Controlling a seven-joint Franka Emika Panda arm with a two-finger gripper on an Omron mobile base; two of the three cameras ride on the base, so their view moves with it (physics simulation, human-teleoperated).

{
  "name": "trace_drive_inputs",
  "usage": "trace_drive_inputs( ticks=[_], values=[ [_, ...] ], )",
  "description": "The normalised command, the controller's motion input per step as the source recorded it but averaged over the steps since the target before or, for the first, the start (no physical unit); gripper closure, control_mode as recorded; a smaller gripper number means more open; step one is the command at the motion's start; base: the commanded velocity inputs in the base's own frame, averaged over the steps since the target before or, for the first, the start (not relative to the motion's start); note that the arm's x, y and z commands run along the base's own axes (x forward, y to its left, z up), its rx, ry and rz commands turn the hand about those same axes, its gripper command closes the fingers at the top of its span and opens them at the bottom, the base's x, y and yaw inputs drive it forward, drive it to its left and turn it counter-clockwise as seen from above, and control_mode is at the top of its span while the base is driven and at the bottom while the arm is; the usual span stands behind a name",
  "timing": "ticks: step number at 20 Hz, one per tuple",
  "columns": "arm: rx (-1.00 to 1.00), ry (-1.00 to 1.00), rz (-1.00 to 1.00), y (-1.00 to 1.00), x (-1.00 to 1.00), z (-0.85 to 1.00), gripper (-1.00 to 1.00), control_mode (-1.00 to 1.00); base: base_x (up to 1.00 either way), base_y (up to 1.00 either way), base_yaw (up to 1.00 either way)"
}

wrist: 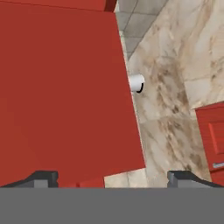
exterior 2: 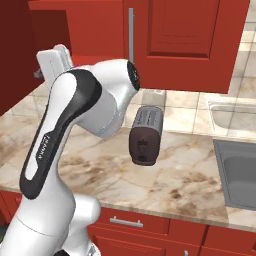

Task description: Open the cabinet, pick the kettle from the cabinet, and place it in the sink.

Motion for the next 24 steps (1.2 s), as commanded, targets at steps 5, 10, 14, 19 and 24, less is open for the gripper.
trace_drive_inputs(
  ticks=[5, 10, 14, 19, 24],
  values=[
    [-0.25, -0.33, 0.0, -0.06, -0.15, 0.0, -1.0, -1.0, 0.0, 0.0, 0.0],
    [-0.28, -0.37, 0.0, -0.07, -0.12, 0.0, -1.0, -1.0, 0.0, 0.0, 0.0],
    [-0.28, -0.17, -0.08, -0.13, 0.05, 0.0, -1.0, -1.0, 0.0, 0.0, 0.0],
    [-0.26, -0.11, -0.13, -0.22, 0.1, 0.0, -1.0, -1.0, 0.0, 0.0, 0.0],
    [-0.19, -0.09, -0.14, -0.29, 0.13, 0.0, -1.0, -1.0, 0.0, 0.0, 0.0]
  ],
)
